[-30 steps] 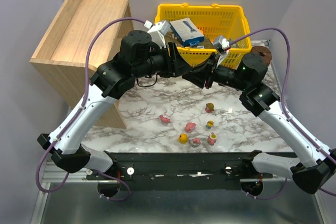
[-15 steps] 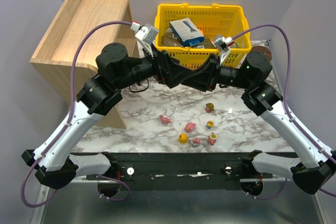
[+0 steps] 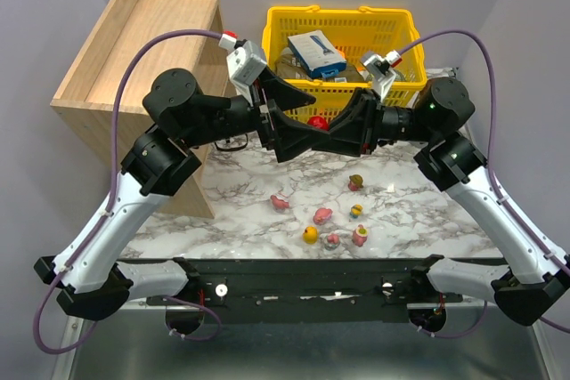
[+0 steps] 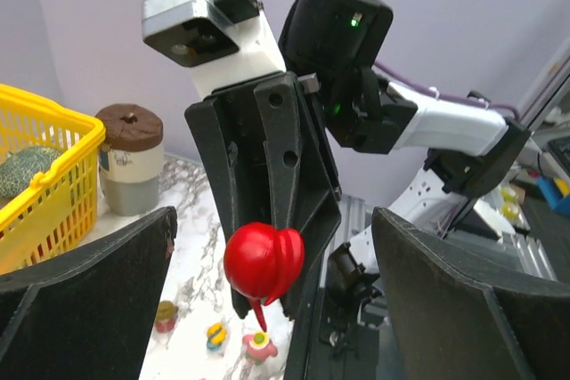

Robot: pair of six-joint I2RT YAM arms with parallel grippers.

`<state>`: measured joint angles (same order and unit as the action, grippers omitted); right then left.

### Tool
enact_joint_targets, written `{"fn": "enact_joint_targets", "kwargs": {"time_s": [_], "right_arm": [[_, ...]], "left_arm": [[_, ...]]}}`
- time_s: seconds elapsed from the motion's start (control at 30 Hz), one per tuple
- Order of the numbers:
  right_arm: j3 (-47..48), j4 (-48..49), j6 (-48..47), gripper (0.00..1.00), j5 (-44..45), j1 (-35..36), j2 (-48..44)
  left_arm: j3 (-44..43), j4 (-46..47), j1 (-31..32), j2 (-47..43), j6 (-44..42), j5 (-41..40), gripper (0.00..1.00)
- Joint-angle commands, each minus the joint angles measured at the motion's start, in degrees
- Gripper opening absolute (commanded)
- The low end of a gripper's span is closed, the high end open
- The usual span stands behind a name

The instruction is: Place and organize the plastic toys onto the shelf

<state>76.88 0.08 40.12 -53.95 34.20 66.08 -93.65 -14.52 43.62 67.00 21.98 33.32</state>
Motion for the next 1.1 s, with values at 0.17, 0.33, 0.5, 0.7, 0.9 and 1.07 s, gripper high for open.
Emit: {"fn": "enact_joint_targets", "kwargs": {"time_s": [0.17, 0.33, 0.5, 0.7, 0.9, 1.07], "right_arm": [[1.7, 0.6, 1.5, 0.01, -3.6, 0.5, 1.1], [1.9, 0.7, 1.3, 0.01, -3.6, 0.4, 0.9], [2.1, 0.7, 0.9, 0.01, -4.1, 0.4, 1.0], [2.4, 0.6, 0.9, 0.01, -4.3, 0.4, 1.6], [2.8, 0.5, 0.8, 0.01, -4.4, 0.3, 2.3], [2.7, 0.3, 0.0, 0.29, -3.2, 0.4, 2.3]], "left_arm": [[-4.7, -10.2, 0.2, 2.2, -6.6, 5.1, 0.83], [-5.3, -13.9, 0.2, 2.3, -8.6, 4.7, 0.77], [-5.4, -14.7, 0.2, 2.4, -9.1, 3.7, 0.6], [-5.9, -14.6, 0.3, 2.7, -9.0, 2.0, 0.42], [-5.8, -13.4, 0.3, 2.3, -8.8, 0.6, 0.24], [-5.6, -12.5, 0.2, 1.9, -8.1, -4.6, 0.01]]}}
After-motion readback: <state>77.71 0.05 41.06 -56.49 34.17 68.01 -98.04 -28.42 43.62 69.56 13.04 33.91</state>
